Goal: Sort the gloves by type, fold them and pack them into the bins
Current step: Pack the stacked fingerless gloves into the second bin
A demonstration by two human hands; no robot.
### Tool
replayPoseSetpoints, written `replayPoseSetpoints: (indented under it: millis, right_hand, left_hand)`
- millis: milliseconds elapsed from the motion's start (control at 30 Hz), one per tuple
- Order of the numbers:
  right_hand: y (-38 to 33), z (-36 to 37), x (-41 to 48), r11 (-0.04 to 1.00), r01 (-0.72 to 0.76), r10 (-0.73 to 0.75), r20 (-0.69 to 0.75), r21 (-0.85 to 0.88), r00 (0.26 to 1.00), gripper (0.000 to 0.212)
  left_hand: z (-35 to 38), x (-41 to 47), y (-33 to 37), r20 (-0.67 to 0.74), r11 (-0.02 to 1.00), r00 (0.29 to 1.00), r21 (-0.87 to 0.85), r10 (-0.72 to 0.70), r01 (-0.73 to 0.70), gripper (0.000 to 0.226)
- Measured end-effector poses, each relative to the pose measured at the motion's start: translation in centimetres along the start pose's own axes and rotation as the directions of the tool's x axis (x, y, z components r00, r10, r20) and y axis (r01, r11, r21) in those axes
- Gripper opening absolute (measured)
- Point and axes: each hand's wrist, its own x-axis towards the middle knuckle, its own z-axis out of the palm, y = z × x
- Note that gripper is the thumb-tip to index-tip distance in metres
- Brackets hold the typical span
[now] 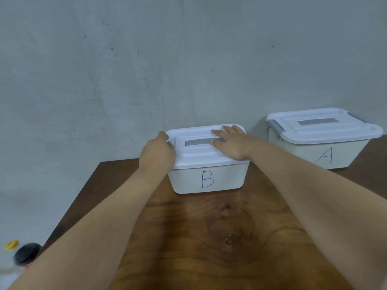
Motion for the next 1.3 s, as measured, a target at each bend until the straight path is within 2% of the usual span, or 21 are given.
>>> replayPoseSetpoints:
  millis: [67,133,233,333,433,500,533,567,633,667,700,733,767,833,933,1000,1033,1100,1133,1233,1300]
  right_hand:
    - [0.1,0.1,0.2,1.000,0.001,-0.001,-0.007,-0.002,1.000,0.064]
    - [0.2,0.1,0.5,1.000,0.004,-0.004,0.003,0.005,1.000,0.065]
    - [0.4,-0.2,0.7,1.000,0.002,-0.002,0.014,0.008,1.000,0.066]
    - [0.5,0.0,0.8,0.999,0.032,-0.032,-0.017,0.019,0.999,0.056]
    - [0.8,0.3,0.6,0.992,0.037,-0.012,-0.207,0.117,0.978,0.052]
    - [1.5,0.5,0.0,0.940,-0.053,0.194,-0.400,0.337,0.896,0.053]
    - [2.1,0.7,0.0,0.853,-0.113,0.343,-0.385,0.509,0.857,0.056]
    - [2.8,1.0,-0.1,0.695,-0.165,0.466,-0.264,0.700,0.844,0.061]
    - [3.6,1.8,-0.2,0.242,-0.176,0.479,0.040,0.954,0.877,0.068]
    - [3.9,2.3,0.0,0.118,-0.163,0.447,0.094,0.980,0.889,0.065]
    - [4.1,2.6,0.0,0.100,-0.135,0.447,0.077,0.986,0.891,0.051]
    - [4.0,2.7,-0.3,0.146,-0.087,0.479,0.007,0.986,0.878,0.031]
    - [4.0,2.6,-0.5,0.250,-0.049,0.519,-0.091,0.967,0.850,0.020]
    - [4.1,2.3,-0.7,0.457,-0.039,0.509,-0.225,0.889,0.831,0.021]
    - [4.3,0.8,-1.8,0.658,-0.066,0.374,-0.249,0.750,0.893,0.014]
    - [5.1,-0.5,-2.7,0.799,-0.060,0.275,-0.275,0.598,0.921,0.024]
    - [5.6,-1.5,-3.3,0.854,-0.015,0.234,-0.358,0.520,0.904,0.030]
    - [7.5,-3.2,-4.2,0.933,0.061,0.154,-0.550,0.354,0.821,0.038]
    - [8.8,-3.9,-4.3,0.966,0.030,0.129,-0.583,0.255,0.802,0.041]
    - [12.8,-4.2,-4.6,0.955,-0.295,0.260,-0.401,-0.027,0.878,0.057]
    - [14.4,-3.3,-5.1,0.917,-0.384,0.345,-0.271,-0.105,0.899,0.071]
  left_hand:
    - [0.0,0.6,1.5,0.021,0.978,0.985,0.116,0.170,-0.171,0.034]
    - [0.2,1.3,3.6,0.165,0.955,0.945,0.046,0.283,-0.294,0.040]
    - [1.4,1.6,6.2,0.456,0.936,0.844,0.062,0.283,-0.348,0.058]
    - [2.7,2.0,6.4,0.539,0.931,0.813,0.134,0.219,-0.339,0.066]
    - [3.0,2.3,6.2,0.547,0.931,0.810,0.144,0.209,-0.337,0.068]
    - [3.1,2.3,6.2,0.552,0.927,0.806,0.146,0.214,-0.346,0.067]
    - [3.1,2.2,6.2,0.551,0.926,0.807,0.148,0.215,-0.348,0.067]
    - [3.1,2.3,6.1,0.549,0.926,0.808,0.149,0.215,-0.348,0.067]
    - [3.1,2.3,6.1,0.547,0.927,0.810,0.152,0.211,-0.344,0.067]
    - [3.1,2.3,6.1,0.544,0.926,0.812,0.155,0.210,-0.344,0.066]
    - [3.1,2.2,6.2,0.542,0.924,0.814,0.162,0.209,-0.345,0.066]
    - [3.2,2.2,6.2,0.542,0.923,0.814,0.164,0.210,-0.347,0.066]
    - [3.2,2.2,6.2,0.542,0.924,0.813,0.161,0.211,-0.348,0.066]
    - [3.3,2.3,6.1,0.543,0.925,0.813,0.156,0.212,-0.345,0.066]
    - [3.3,2.3,6.0,0.537,0.926,0.814,0.146,0.220,-0.347,0.066]
    - [3.2,2.3,5.9,0.522,0.929,0.821,0.134,0.231,-0.346,0.065]
    - [3.2,2.2,5.9,0.505,0.932,0.829,0.118,0.241,-0.343,0.065]
    - [3.1,1.8,5.9,0.420,0.936,0.864,0.086,0.277,-0.342,0.061]
    - [3.0,1.4,5.9,0.348,0.932,0.889,0.095,0.299,-0.351,0.054]
    - [2.6,-0.5,6.3,0.136,0.902,0.928,0.223,0.348,-0.371,0.036]
    - [2.4,-1.4,6.8,0.130,0.931,0.946,0.184,0.296,-0.316,0.039]
